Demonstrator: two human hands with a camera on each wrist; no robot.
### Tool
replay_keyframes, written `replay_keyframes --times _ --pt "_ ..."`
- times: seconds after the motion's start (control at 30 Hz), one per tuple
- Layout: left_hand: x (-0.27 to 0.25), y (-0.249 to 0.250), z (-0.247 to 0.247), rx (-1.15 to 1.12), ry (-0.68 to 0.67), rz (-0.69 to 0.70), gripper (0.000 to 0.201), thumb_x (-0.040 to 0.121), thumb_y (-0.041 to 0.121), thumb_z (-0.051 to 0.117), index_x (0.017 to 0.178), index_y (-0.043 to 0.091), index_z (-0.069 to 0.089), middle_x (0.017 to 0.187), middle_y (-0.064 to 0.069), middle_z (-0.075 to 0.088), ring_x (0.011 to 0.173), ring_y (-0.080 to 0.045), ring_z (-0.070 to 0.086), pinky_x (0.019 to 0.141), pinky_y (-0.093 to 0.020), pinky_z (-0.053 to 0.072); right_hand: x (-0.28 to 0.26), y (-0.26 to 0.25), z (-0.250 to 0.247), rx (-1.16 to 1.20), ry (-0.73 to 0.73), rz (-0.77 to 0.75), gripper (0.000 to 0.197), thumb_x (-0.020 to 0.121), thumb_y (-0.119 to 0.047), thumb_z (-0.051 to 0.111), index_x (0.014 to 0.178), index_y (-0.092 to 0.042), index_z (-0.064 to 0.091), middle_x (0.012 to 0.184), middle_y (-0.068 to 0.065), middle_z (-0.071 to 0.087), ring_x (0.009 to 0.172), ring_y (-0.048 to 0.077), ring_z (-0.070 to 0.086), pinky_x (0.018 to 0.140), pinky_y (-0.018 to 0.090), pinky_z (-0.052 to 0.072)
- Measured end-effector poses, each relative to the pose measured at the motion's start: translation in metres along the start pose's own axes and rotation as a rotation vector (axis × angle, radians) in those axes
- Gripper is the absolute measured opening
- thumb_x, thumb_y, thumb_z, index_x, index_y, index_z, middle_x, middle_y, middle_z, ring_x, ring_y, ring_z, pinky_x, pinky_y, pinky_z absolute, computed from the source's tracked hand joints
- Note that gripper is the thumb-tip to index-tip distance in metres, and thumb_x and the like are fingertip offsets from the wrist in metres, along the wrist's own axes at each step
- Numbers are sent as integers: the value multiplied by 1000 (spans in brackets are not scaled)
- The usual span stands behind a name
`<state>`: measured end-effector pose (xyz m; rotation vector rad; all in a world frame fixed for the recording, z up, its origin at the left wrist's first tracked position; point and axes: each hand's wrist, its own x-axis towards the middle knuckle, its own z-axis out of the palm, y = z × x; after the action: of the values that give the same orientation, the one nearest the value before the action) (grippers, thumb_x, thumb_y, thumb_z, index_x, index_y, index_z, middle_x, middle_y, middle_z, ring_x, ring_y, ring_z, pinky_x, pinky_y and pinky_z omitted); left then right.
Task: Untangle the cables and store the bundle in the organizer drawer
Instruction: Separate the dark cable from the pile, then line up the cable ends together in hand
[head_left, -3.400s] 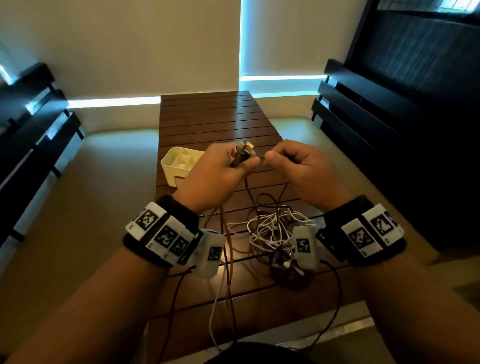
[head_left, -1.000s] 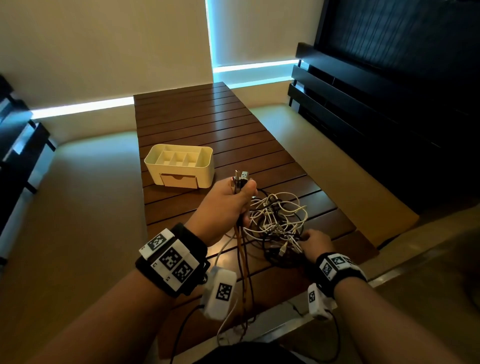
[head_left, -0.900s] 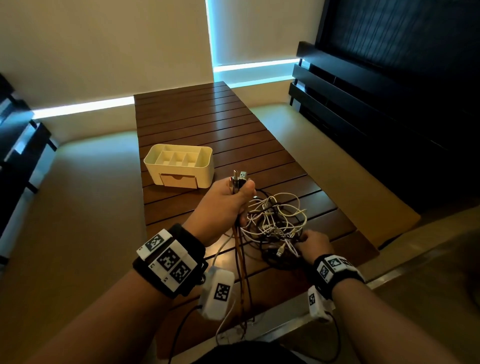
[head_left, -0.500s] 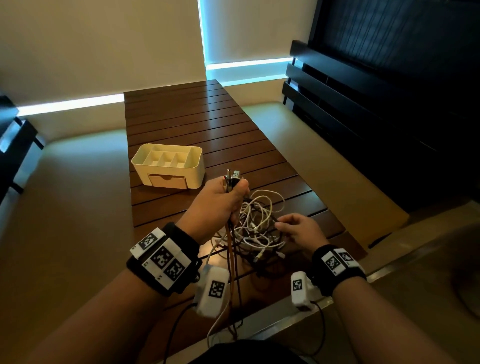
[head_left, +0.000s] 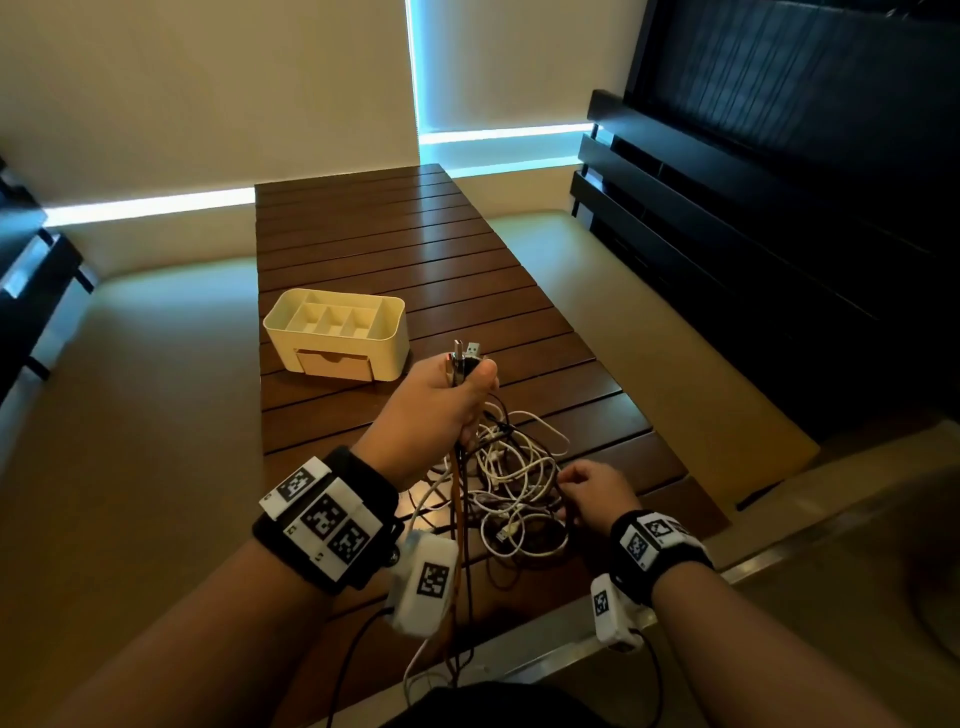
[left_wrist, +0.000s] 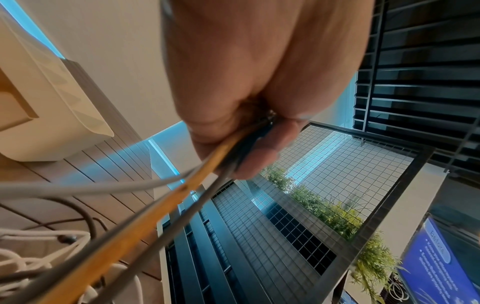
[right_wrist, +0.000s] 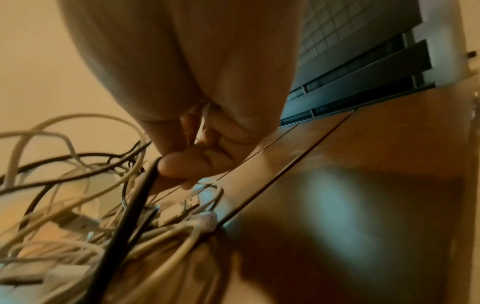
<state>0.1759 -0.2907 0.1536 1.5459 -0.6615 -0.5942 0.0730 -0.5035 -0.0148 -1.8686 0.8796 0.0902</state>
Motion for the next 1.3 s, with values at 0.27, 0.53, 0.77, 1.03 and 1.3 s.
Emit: replay_keyframes --times 0.27,0.53,0.77,1.03,1.3 --pt "1 2 0 -2 32 -14 27 104 30 48 92 8 58 53 4 41 46 -15 40 53 -32 43 13 4 4 -284 -56 -84 29 89 -22 71 117 -22 70 115 2 62 102 19 64 85 30 52" --pt "9 5 4 18 35 -8 29 103 32 49 95 6 58 53 4 42 46 -14 40 53 -31 43 19 5 12 -468 -85 -118 15 94 -19 65 107 -13 70 110 3 39 103 23 53 98 32 45" --pt "13 9 10 -13 52 -10 27 103 31 49 95 6 58 54 4 40 46 -13 39 52 -30 42 15 -20 -16 93 -21 -72 10 96 -18 60 88 -13 60 88 9 68 80 26 65 78 45 58" --pt "19 18 16 -85 71 32 30 101 30 49 96 2 57 55 7 37 48 -10 34 48 -25 36 -32 -149 -69 410 200 -520 8 96 -19 61 90 -23 59 93 12 74 81 28 70 68 38 56" --pt "25 17 18 -69 140 39 21 102 30 52 103 10 54 59 7 38 51 -11 37 53 -27 40 -65 -175 -68 404 23 -551 11 92 -8 67 101 -13 64 96 7 74 78 10 70 66 19 52"
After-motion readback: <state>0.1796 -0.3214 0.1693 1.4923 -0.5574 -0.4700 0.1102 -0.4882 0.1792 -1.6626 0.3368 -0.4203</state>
